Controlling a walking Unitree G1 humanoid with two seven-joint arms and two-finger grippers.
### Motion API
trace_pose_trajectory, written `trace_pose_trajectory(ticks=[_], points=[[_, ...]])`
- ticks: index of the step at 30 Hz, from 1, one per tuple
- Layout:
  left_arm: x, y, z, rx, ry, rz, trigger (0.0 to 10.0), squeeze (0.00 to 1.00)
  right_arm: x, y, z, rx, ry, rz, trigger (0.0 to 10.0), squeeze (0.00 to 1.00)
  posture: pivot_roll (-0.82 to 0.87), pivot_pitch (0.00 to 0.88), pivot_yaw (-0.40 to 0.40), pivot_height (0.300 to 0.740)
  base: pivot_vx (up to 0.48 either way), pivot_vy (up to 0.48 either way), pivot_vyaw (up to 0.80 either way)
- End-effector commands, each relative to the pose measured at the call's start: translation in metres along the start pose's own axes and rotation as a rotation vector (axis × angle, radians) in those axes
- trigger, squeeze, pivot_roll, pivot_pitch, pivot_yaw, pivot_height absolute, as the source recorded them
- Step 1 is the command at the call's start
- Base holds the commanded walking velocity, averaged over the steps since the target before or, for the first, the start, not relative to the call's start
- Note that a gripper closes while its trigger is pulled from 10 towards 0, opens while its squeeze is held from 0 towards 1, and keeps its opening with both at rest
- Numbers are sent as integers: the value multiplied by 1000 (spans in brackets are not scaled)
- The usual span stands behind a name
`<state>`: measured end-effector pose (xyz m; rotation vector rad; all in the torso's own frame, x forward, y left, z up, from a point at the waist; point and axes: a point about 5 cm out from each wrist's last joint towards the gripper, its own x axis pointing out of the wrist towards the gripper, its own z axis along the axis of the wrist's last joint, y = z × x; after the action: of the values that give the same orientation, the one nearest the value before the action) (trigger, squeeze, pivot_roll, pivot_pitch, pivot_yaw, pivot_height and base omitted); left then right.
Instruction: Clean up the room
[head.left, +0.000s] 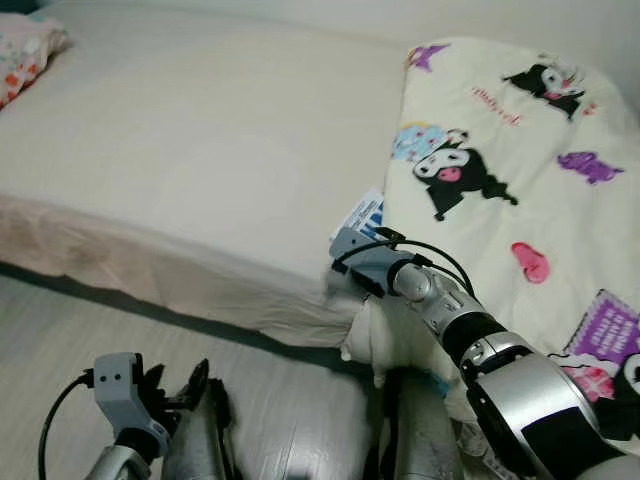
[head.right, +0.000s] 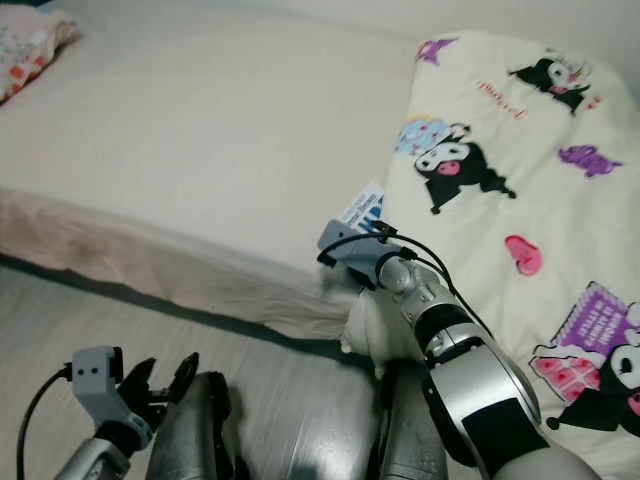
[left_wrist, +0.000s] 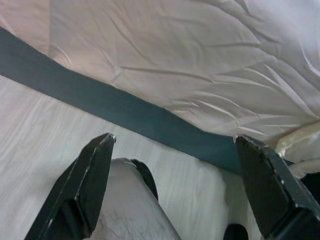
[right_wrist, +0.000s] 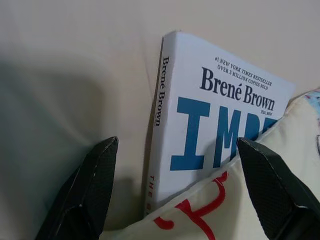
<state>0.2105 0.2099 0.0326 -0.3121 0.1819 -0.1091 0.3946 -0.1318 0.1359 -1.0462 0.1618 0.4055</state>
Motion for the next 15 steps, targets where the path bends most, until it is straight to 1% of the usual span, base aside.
trace_pose_trajectory(ticks=[1,6,7,8,9,10,12,13,15], points=[[-8,-3,-3,-21,22,8,10000,0,-2,8,-14,-40,72,12,10000,0,207,405,-35,411,0,0,0],[-12,-6,0,-24,26,6,10000,0,-3,3,-20,-85,113,-42,10000,0,217,416,-37,411,0,0,0],[-16,-8,3,-28,26,5,10000,0,-5,-12,-24,-102,152,-164,10000,0,223,423,-39,411,0,0,0],[-16,-8,3,-28,26,5,10000,0,-5,-12,-24,-102,152,-164,10000,0,223,423,-39,411,0,0,0],[-19,-10,5,-30,29,6,10000,0,-7,-21,-26,-110,170,-238,10000,0,223,423,-39,411,0,0,0],[-20,-10,5,-32,30,7,10000,0,-7,-24,-26,-115,171,-255,7373,0,230,426,-40,411,0,0,0],[-21,-11,6,-34,36,10,10000,0,-7,-26,-25,-110,170,-272,7373,0,230,426,-40,411,0,0,0],[-23,-12,6,-36,40,11,10000,0,-7,-28,-24,-115,159,-284,0,0,234,424,-39,411,0,0,0],[-24,-13,6,-39,44,11,10000,0,-7,-29,-23,-114,152,-294,0,0,236,422,-40,411,0,0,0]])
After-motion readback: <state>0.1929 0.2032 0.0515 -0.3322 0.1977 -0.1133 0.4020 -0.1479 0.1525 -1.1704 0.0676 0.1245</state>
